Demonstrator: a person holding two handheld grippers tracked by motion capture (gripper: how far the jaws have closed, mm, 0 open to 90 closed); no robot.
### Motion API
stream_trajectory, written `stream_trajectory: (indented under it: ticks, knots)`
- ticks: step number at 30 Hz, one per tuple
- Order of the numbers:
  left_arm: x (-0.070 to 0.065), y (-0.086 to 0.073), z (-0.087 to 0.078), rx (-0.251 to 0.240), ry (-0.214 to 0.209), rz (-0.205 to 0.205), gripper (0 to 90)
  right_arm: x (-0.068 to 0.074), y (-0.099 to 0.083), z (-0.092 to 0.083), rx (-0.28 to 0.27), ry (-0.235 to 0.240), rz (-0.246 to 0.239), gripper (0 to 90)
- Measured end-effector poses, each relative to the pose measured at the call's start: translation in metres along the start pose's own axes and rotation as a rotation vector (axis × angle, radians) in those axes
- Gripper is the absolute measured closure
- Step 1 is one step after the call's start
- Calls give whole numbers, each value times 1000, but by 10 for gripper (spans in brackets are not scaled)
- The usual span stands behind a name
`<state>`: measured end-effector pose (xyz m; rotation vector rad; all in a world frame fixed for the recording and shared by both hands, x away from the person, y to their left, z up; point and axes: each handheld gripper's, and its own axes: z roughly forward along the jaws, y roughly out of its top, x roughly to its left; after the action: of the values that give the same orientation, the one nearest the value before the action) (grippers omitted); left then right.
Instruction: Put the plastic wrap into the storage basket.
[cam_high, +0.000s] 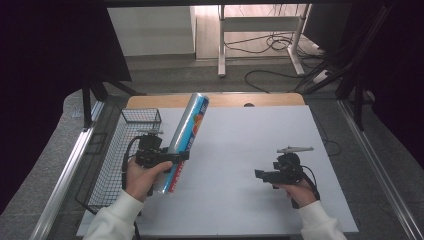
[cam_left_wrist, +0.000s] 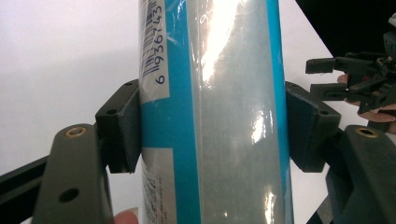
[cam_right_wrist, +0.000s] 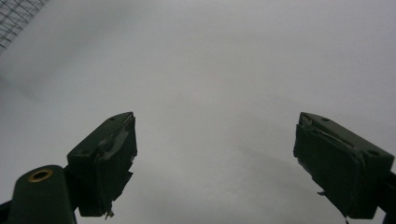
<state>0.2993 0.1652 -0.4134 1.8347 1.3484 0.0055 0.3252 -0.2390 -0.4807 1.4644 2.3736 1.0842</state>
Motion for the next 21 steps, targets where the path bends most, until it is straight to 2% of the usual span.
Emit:
stream_trajectory:
  ticks: [1,3,7,14,21]
  knots:
    - [-1,1,-2,-1,3,6,318,0,0,0,0,0,0,137]
    - [-1,1,-8,-7,16,16,318,-2,-5,-4,-11,-13,-32,137]
    - [1,1,-13,-11,29,18,318,-5,-9,-4,-5,-30,-42,137]
    - [14,-1,-26,-17,55,4,318,-3,-10,-2,-1,-67,-69,137]
    - [31,-3,-44,-37,97,-19,318,-2,-9,0,0,-81,-71,137]
